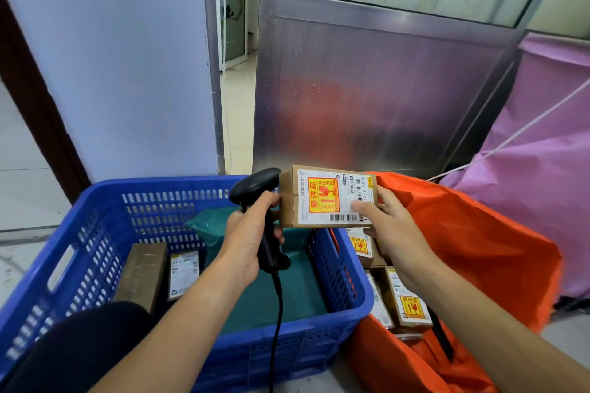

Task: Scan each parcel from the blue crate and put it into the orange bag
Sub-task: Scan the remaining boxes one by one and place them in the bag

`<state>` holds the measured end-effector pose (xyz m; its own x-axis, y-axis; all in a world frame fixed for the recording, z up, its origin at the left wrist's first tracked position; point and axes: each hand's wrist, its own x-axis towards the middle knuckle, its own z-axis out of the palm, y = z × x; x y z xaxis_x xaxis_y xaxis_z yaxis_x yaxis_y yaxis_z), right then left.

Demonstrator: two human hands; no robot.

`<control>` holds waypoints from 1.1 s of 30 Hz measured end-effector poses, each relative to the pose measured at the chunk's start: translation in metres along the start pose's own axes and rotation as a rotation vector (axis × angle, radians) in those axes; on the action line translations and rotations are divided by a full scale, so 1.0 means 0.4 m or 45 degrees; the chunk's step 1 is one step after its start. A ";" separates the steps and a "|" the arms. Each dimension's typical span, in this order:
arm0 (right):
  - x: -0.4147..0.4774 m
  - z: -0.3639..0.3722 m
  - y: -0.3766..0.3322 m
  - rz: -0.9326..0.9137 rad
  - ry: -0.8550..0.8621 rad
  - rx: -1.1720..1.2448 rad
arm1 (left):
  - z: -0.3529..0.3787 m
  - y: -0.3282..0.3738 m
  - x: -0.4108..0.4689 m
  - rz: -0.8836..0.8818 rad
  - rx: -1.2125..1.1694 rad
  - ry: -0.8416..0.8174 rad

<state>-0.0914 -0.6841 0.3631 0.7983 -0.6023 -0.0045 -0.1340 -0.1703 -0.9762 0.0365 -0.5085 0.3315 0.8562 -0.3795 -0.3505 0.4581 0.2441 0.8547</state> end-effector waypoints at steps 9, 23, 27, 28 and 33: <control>0.012 -0.030 -0.018 0.025 -0.005 0.084 | -0.008 0.023 -0.015 -0.054 0.030 -0.015; 0.017 -0.054 -0.039 0.023 0.062 0.141 | 0.027 -0.015 -0.064 0.005 0.402 -0.341; 0.012 -0.051 -0.036 0.018 0.056 0.103 | 0.036 -0.037 -0.066 -0.037 0.421 -0.411; 0.011 -0.047 -0.035 0.020 0.046 0.101 | 0.036 -0.037 -0.064 -0.043 0.414 -0.406; -0.008 -0.026 -0.034 0.117 -0.151 0.080 | 0.040 -0.030 -0.059 -0.034 0.336 -0.375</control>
<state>-0.0983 -0.6878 0.3787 0.8486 -0.5162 -0.1162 -0.1756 -0.0675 -0.9822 0.0068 -0.5166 0.3356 0.7221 -0.6319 -0.2817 0.3693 0.0077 0.9293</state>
